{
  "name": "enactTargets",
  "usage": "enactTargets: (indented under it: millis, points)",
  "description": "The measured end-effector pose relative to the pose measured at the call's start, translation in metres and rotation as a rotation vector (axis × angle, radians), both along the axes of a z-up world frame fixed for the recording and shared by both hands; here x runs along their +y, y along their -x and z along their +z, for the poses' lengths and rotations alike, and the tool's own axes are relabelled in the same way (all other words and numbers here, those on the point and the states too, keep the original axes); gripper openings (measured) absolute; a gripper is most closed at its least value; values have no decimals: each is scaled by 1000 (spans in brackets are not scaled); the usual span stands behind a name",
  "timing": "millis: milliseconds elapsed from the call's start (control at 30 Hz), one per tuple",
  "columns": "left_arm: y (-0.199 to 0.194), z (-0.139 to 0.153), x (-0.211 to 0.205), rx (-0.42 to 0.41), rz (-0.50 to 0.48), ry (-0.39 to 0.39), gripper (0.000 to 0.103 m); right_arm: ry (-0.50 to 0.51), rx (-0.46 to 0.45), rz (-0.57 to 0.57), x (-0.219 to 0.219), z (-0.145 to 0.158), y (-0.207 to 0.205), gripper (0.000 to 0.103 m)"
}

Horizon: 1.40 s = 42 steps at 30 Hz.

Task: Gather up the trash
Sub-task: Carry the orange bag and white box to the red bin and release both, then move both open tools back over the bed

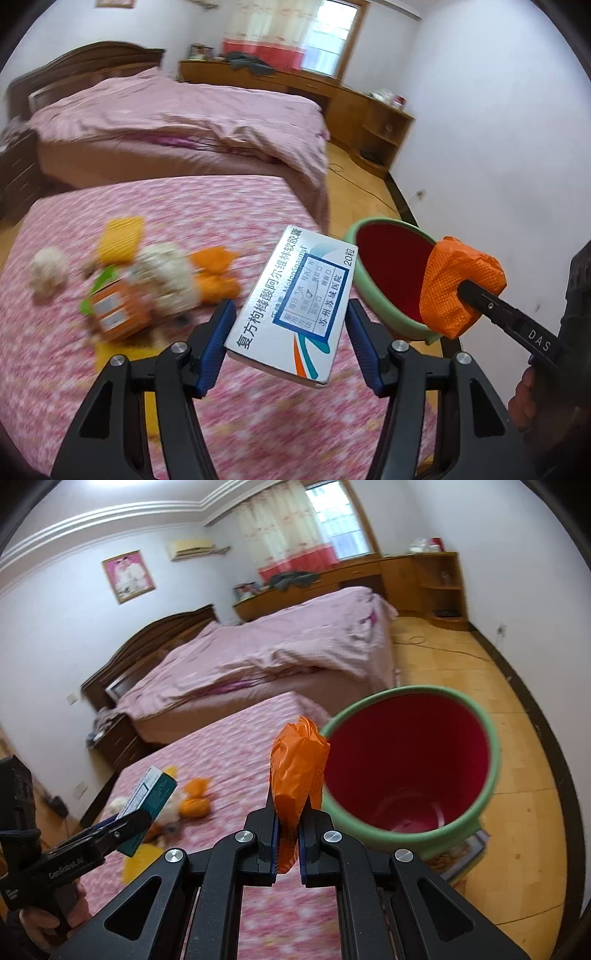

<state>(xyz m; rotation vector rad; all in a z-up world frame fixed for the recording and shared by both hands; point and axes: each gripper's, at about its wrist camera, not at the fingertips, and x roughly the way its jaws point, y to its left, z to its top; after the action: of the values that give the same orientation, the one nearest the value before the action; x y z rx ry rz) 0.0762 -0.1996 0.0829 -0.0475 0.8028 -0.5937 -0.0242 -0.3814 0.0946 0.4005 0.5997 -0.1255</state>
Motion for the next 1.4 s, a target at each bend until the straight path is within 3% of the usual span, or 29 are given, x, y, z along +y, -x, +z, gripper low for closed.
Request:
enactTargets:
  millis: [233, 700, 1100, 1267, 1400]
  points:
    - [-13, -8, -69, 17, -101, -34, 61, -30, 17, -99, -53, -15, 4, 8]
    - [-27, -41, -153, 49, -200, -83, 61, -71, 38, -182, -116, -47, 3, 8]
    - [-32, -47, -166, 34, -201, -93, 63, -82, 43, -187, -120, -55, 0, 14]
    - [-27, -39, -159, 19, -195, -75, 64, -93, 24, -186, -120, -52, 5, 29]
    - [-21, -31, -147, 14, -175, -62, 64, -90, 10, -184, -116, -46, 10, 30]
